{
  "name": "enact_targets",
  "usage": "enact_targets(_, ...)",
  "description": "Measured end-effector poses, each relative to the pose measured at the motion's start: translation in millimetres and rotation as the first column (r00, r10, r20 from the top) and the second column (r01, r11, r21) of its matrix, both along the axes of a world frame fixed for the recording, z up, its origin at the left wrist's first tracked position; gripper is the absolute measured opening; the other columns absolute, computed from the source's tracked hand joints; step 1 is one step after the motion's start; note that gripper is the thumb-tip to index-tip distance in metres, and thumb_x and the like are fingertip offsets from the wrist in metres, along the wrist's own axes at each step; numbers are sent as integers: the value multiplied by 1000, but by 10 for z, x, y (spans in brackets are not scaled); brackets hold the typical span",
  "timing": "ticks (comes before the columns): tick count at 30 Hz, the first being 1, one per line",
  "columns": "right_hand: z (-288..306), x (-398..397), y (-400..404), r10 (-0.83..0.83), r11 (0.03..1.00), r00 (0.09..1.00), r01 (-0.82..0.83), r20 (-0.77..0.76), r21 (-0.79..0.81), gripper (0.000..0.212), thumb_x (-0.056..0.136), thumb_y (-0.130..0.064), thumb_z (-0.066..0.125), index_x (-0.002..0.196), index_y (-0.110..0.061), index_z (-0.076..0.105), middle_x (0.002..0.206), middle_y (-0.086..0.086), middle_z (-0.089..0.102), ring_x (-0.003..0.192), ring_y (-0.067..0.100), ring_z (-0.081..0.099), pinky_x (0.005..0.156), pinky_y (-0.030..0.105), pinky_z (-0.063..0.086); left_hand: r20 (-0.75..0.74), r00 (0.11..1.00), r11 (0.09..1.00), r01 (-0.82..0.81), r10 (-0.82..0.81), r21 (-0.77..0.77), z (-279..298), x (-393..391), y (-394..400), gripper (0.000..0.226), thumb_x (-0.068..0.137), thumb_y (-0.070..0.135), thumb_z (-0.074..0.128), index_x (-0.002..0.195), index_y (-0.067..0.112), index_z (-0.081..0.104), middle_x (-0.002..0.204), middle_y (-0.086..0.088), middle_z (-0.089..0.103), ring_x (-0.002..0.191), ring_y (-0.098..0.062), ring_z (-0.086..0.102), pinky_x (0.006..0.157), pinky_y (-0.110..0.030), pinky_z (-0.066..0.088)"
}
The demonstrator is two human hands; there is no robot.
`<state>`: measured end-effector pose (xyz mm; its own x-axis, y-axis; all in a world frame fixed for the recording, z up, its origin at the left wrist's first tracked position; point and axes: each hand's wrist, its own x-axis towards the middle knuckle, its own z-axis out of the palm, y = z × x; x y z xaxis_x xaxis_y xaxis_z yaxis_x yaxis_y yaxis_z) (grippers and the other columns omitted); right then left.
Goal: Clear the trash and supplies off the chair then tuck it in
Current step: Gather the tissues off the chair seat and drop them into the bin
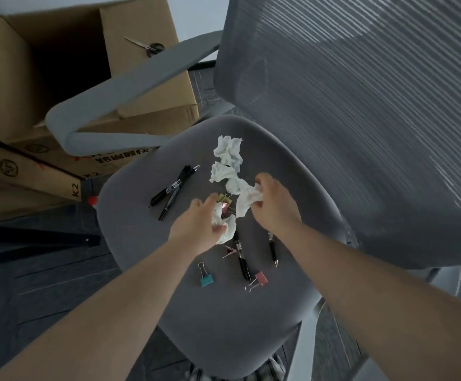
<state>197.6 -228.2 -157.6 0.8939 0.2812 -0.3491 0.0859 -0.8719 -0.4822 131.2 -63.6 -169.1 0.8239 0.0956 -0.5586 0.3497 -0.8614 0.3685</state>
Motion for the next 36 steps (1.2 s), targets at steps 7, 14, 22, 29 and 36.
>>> enact_targets(7, -229, 242, 238, 64, 997, 998, -64, -14, -41, 41, 85, -14, 57, 124, -17, 46, 111, 13, 53, 101, 32, 53, 68, 35, 40, -24, 1000, 998, 18, -17, 60, -141, 57, 25, 31, 89, 24, 51, 120, 20, 55, 116, 2, 59, 97, -21, 59, 70, -30, 41)
enact_targets(14, -327, 351, 398, 92, 978, 992, -107, -90, -180, 40, 86, -19, 60, 123, -10, 49, 120, 14, 51, 114, 32, 48, 79, 39, 45, 118, 989, 994, -98, 92, 47, 24, 168, 272, 10, 84, 18, 52, 92, 13, 51, 95, 8, 46, 77, -20, 48, 64, -28, 36)
enact_targets(22, -259, 400, 216, 147, 973, 988, -154, -50, -173, 22, 85, -21, 61, 100, -5, 57, 111, 12, 51, 106, 28, 49, 70, 34, 39, 147, 986, 991, -95, 81, 96, 188, 705, 415, 19, 85, 10, 43, 103, 14, 40, 88, -9, 58, 74, -29, 50, 62, -33, 36)
enact_targets(29, -274, 531, -97, 202, 962, 979, -201, -14, -184, 27, 78, -26, 71, 92, -9, 55, 100, 8, 59, 102, 28, 51, 66, 31, 35, 73, 984, 983, 156, -163, 92, 47, 1322, 194, 83, 87, 30, 53, 151, 39, 1, 128, -10, 60, 104, -34, 61, 71, -36, 45)
enact_targets(36, -388, 414, -135, 147, 978, 989, -149, -22, -148, 22, 80, -17, 65, 86, -17, 44, 96, 6, 59, 98, 28, 50, 62, 33, 37, -101, 966, 948, 255, -240, 189, -173, 1393, -45, 55, 88, 21, 54, 140, 25, 34, 121, -12, 58, 104, -35, 59, 69, -37, 45)
